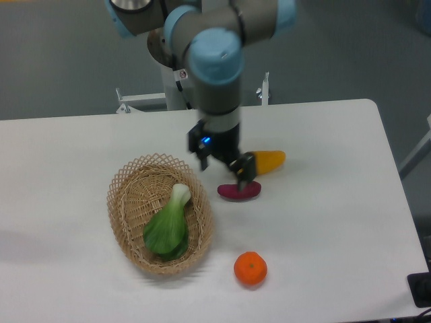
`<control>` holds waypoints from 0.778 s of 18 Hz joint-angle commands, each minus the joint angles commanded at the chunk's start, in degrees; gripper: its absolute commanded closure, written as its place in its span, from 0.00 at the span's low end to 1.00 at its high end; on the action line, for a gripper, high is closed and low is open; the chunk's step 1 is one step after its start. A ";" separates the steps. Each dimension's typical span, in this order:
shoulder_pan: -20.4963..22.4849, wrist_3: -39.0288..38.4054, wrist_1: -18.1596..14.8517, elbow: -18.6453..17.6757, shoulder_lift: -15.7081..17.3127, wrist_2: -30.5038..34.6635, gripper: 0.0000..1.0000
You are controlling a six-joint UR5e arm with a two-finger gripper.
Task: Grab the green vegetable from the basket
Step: 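Move the gripper over the basket and lower it toward the bok choy, then close the gripper on the bok choy's leafy stem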
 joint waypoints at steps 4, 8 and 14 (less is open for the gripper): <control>-1.94 -0.26 0.09 -3.33 -1.50 -0.09 0.00; -2.64 -2.20 0.35 -4.39 -3.08 0.00 0.00; -3.00 -5.89 0.62 -4.57 -5.28 0.26 0.00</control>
